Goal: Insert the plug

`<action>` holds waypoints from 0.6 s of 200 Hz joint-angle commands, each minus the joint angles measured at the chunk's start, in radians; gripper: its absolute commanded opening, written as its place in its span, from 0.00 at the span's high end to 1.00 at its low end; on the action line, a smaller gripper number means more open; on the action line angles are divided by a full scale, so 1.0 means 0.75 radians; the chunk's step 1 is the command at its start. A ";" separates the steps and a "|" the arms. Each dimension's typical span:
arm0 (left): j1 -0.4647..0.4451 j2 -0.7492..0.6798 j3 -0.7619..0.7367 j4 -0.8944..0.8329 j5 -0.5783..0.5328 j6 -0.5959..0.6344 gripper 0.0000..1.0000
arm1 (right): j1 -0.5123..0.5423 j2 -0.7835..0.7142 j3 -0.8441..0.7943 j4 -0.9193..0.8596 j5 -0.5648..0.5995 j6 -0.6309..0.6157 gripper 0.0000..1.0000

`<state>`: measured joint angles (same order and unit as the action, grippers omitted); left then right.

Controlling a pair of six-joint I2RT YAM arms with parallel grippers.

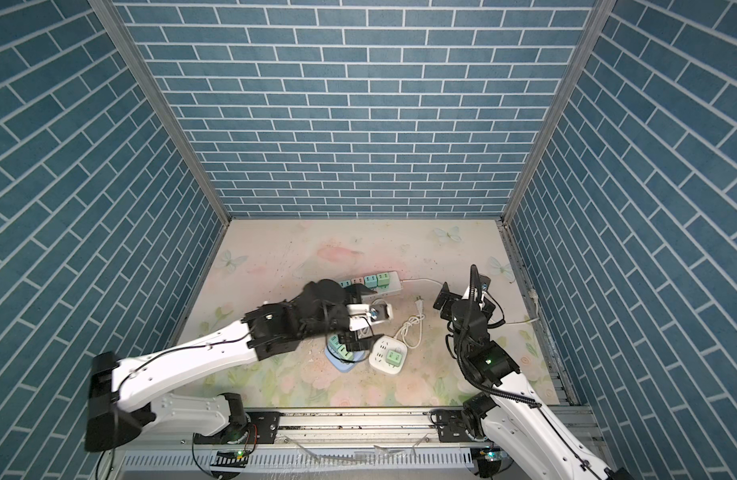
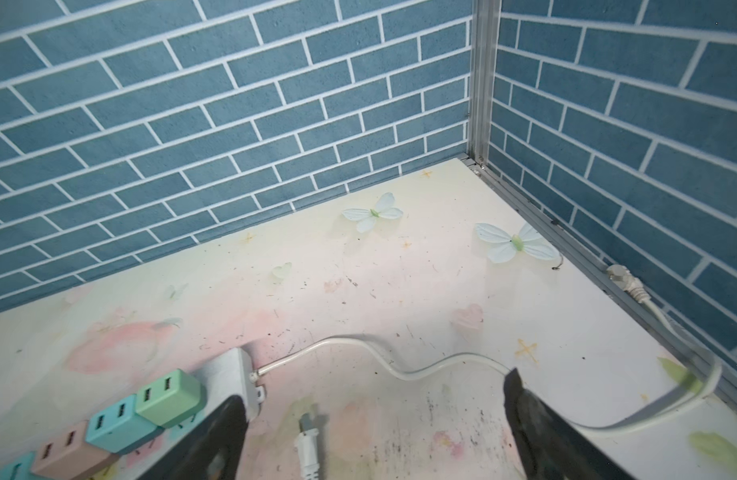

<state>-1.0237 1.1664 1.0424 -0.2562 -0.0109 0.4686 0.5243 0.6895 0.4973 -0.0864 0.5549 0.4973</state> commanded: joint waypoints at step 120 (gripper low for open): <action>1.114 -0.131 -1.107 1.192 -0.457 -0.529 0.00 | -0.190 0.766 0.004 0.685 0.455 -0.718 0.02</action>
<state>-0.2127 0.9920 0.2043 0.4358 -0.3946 0.0578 0.4152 1.2095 0.5354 0.2192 0.7155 0.1291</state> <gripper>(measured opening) 0.995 0.984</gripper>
